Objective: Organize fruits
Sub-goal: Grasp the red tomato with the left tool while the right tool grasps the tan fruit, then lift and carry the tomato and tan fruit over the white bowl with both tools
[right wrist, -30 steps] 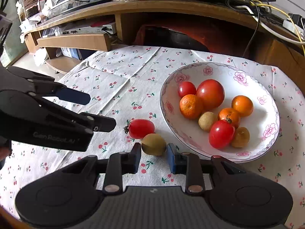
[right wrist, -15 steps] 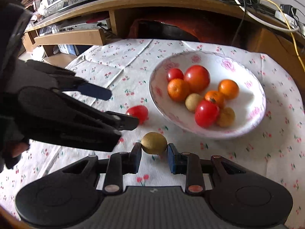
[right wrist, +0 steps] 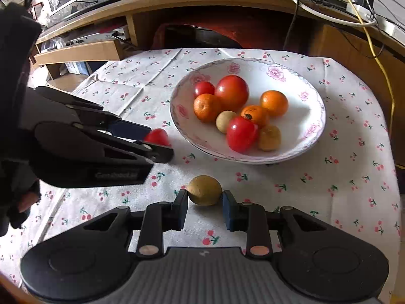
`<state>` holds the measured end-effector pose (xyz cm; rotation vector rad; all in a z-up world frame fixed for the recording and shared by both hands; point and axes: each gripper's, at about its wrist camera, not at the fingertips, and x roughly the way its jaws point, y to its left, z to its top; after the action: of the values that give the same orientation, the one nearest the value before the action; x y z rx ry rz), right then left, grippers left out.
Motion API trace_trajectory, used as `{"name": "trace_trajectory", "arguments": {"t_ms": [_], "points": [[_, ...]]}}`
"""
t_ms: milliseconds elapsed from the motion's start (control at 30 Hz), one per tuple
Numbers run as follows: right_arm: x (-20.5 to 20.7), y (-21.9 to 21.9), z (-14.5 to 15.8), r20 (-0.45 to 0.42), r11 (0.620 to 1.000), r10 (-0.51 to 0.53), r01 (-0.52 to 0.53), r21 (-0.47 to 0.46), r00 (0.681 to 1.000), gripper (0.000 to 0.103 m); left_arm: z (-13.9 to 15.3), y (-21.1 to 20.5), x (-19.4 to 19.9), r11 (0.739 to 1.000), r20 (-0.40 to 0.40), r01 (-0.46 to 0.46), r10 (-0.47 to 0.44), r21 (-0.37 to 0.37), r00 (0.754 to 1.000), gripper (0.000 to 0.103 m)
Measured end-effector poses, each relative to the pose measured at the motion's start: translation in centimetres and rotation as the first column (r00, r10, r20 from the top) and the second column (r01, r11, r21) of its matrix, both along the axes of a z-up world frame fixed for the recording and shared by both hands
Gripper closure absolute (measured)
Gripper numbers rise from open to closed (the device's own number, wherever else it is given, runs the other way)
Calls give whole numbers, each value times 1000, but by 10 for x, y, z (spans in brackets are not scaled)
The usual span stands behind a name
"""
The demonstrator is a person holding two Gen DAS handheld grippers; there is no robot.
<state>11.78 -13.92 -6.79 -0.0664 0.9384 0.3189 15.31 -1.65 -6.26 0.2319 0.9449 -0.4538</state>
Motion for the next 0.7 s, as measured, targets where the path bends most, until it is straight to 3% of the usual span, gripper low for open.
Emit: {"name": "trace_trajectory", "arguments": {"t_ms": [367, 700], "points": [[-13, -4, 6, 2, 1000, 3, -3, -7, 1000, 74, 7, 4, -18, 1000, -31, -14, 15, 27, 999, 66], [-57, 2, 4, -32, 998, 39, -41, -56, 999, 74, 12, 5, -80, 996, -83, 74, -70, 55, 994, 65]]}}
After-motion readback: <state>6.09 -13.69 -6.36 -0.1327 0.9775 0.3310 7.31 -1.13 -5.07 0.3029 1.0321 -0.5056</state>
